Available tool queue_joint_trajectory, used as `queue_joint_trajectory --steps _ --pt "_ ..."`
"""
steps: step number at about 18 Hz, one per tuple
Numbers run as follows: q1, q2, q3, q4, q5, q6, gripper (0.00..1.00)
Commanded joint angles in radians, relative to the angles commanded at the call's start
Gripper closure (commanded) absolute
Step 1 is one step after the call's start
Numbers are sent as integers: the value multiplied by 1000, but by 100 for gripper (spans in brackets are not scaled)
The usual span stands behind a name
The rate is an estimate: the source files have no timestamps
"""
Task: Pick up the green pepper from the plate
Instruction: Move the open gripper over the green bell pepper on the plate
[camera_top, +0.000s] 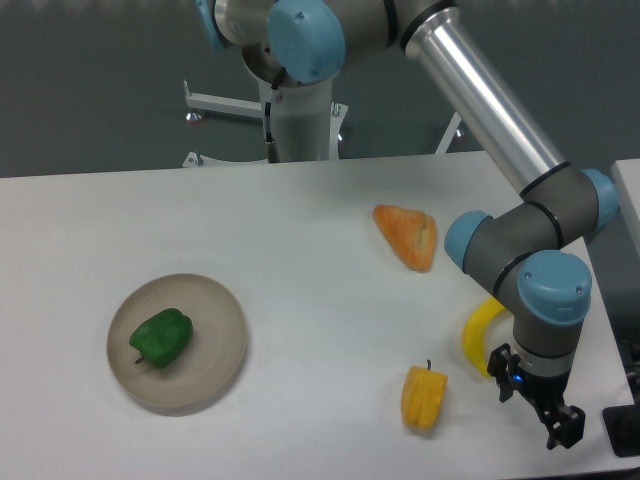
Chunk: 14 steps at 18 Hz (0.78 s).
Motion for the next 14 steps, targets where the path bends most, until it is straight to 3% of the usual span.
queue_joint_trajectory --steps 8,11,14 --pt "-8 34 -12 -29 3 -60 0" --pt "-23 109 -46 -118 2 -142 0" --pt "-58 205 -148 -123 -67 -340 0"
